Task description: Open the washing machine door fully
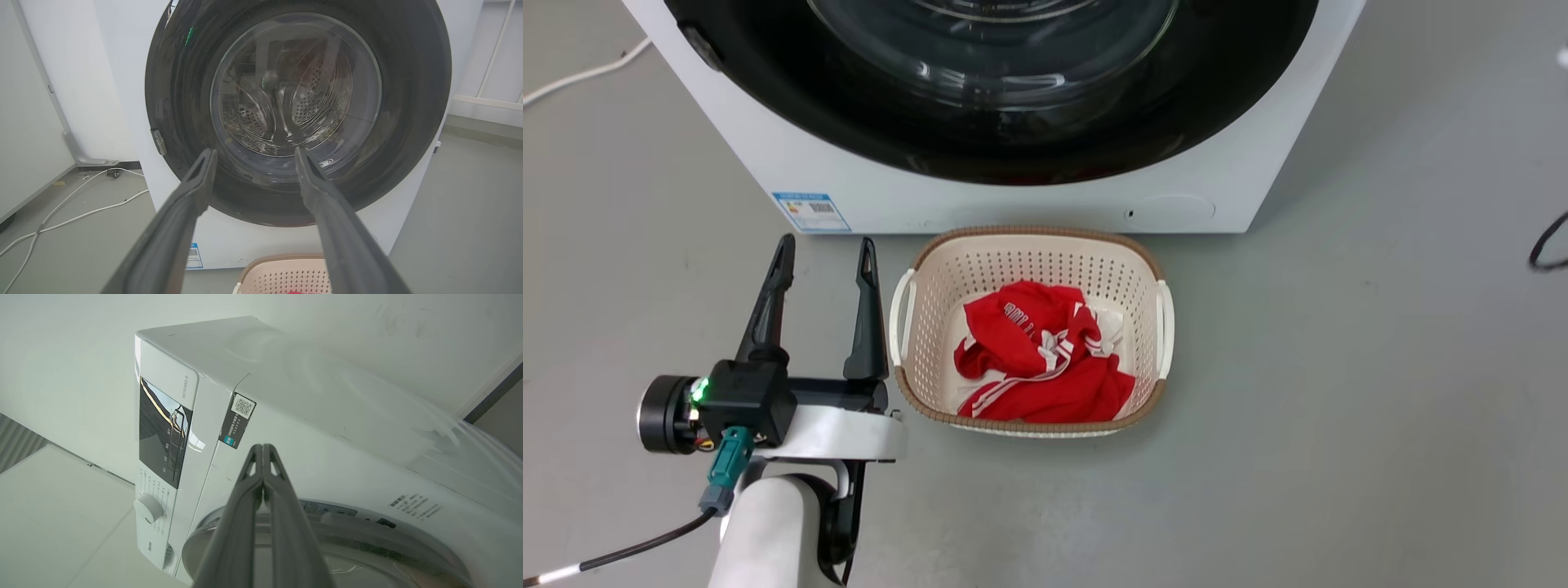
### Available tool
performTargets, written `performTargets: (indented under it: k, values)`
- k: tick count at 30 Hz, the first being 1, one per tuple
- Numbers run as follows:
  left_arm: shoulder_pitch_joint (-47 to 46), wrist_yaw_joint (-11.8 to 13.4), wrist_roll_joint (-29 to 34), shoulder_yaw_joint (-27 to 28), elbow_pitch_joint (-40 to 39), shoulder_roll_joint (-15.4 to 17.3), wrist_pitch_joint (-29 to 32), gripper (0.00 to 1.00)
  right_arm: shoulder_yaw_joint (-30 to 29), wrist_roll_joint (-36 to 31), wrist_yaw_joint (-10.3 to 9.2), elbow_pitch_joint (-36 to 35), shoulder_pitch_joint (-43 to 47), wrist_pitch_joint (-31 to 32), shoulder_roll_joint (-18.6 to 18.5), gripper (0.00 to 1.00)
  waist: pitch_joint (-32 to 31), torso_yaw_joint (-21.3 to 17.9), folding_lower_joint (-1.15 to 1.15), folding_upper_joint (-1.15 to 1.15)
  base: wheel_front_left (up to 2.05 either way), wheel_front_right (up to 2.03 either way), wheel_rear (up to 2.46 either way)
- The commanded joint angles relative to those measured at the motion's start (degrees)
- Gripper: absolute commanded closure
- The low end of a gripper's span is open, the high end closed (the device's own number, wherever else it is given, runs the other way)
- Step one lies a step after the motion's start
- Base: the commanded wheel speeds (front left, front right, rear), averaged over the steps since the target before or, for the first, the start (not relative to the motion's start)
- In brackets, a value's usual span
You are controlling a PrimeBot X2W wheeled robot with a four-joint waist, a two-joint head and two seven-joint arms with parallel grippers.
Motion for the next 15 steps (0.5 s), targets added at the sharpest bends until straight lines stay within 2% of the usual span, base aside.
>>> performTargets:
  k: [1,10,15]
  values:
    - [-1.01,-0.33,0.16,0.04,-0.31,-0.08,-0.14,0.00,0.92,-2.02,0.00,2.98,-3.59,1.96,-1.07,1.00,1.56,0.45,-0.01,0.00,0.00,0.00,0.00]
    - [-3.20,-0.75,0.47,-0.29,-1.49,-0.18,-0.14,0.00,7.71,-11.44,0.00,16.27,-19.46,18.24,-2.37,1.00,4.80,1.05,-0.01,0.00,0.00,0.00,0.00]
    - [-4.26,-1.00,0.47,-0.51,-2.34,-0.21,-0.14,0.00,10.26,-16.04,0.00,20.75,-24.97,23.51,-0.92,1.00,6.83,1.49,-0.01,0.00,0.00,0.00,0.00]
